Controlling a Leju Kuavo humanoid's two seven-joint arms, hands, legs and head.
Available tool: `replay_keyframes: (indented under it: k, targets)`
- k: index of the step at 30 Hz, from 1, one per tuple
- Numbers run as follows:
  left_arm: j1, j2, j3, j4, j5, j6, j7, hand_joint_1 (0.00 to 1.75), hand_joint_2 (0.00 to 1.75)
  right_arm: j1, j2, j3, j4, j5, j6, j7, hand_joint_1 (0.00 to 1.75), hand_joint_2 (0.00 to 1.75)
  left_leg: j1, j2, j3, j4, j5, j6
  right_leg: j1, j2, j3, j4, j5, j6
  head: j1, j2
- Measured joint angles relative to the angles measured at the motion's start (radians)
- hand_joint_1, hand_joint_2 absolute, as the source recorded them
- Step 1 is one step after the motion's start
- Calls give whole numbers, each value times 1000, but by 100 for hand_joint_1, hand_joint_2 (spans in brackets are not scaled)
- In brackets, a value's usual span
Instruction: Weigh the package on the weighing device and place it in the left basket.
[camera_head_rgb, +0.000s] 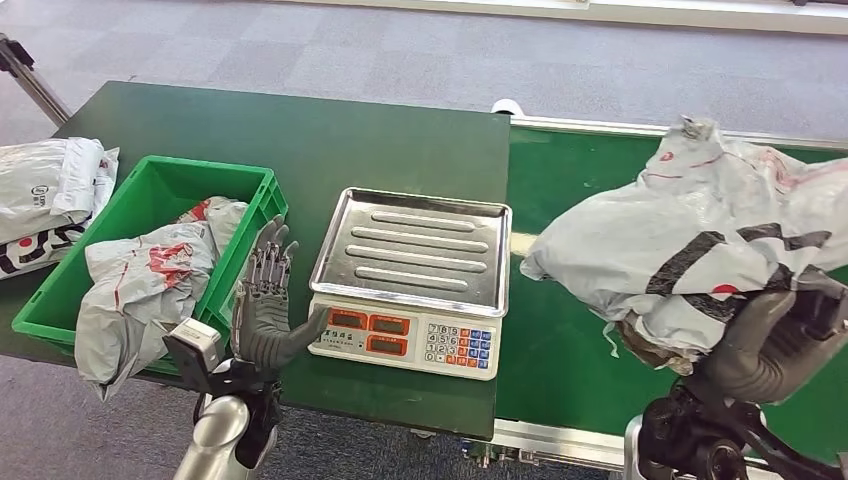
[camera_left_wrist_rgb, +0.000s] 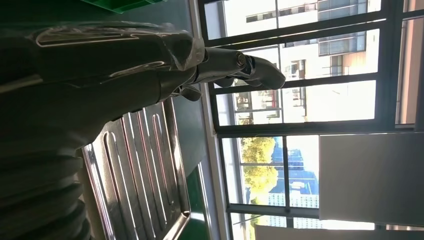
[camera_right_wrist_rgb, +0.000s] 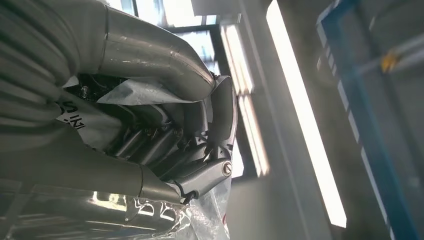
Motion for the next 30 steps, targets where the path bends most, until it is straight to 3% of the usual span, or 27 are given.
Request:
replay_keyframes:
  k: [4,9,17,26,30]
  targets:
    - [-20,0,-2,-3,7,-9,9,0,175,-60,-12,128,55,55,157,22,175,175,0,0,0,0,0,0,0,0,0,0,0,0,0,0]
    - [-46,-1,-7,6,9,-12,10,0,175,-102,-24,255,183,101,202,3,175,175,0,0,1,0,0,0,0,-1,1,0,0,0,0,0]
    - [-52,-1,-7,13,17,-11,10,0,175,-121,-36,305,278,35,248,39,175,175,0,0,0,0,0,0,0,0,0,0,0,0,0,0]
    - [-50,-1,-15,13,21,-8,10,0,175,-147,-31,369,574,-85,330,38,175,175,1,0,0,0,0,0,1,0,0,0,0,0,0,0]
    - [-48,-1,-18,17,21,-1,9,0,175,-147,-22,381,661,-127,282,44,175,175,0,0,0,0,0,0,0,0,0,0,0,0,0,0]
